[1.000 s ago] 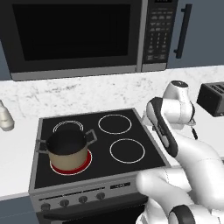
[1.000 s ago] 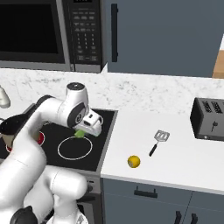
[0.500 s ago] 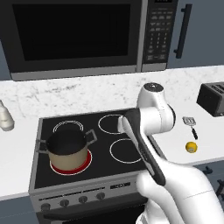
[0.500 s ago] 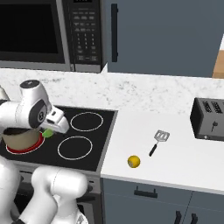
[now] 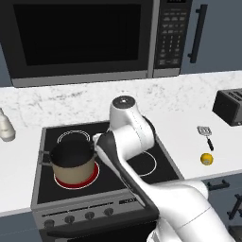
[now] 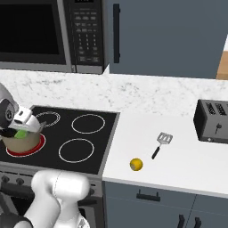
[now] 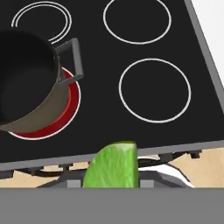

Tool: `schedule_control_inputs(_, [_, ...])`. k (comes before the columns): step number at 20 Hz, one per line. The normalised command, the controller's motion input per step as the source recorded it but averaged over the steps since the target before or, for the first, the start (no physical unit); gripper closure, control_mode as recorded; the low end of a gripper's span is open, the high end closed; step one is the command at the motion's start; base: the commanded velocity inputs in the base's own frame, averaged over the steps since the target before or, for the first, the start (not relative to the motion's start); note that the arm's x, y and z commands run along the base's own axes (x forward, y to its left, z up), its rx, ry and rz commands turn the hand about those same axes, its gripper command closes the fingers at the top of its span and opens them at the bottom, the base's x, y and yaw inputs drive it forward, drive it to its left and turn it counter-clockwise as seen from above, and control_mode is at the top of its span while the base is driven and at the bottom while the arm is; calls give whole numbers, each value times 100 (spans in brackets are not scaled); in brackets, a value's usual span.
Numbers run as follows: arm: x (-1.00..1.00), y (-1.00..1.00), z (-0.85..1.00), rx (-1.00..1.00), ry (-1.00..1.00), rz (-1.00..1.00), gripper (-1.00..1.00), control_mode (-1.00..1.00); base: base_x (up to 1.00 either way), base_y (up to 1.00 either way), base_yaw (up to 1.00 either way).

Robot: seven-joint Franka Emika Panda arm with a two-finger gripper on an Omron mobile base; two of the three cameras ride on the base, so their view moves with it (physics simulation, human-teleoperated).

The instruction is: Put the lemon and lemon wedge in the pot. Retrieve the spatula and lightly stir the vegetables in the pot.

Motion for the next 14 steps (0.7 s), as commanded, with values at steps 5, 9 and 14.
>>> schedule_control_inputs(5, [19, 100, 4, -4, 0, 1, 100, -100, 0, 0, 0])
schedule_control_inputs(9, [35, 86, 0, -2, 0, 0, 100, -100, 0, 0, 0])
schedule_control_inputs(14, [51, 45, -8, 0, -2, 2, 100, -100, 0, 0, 0])
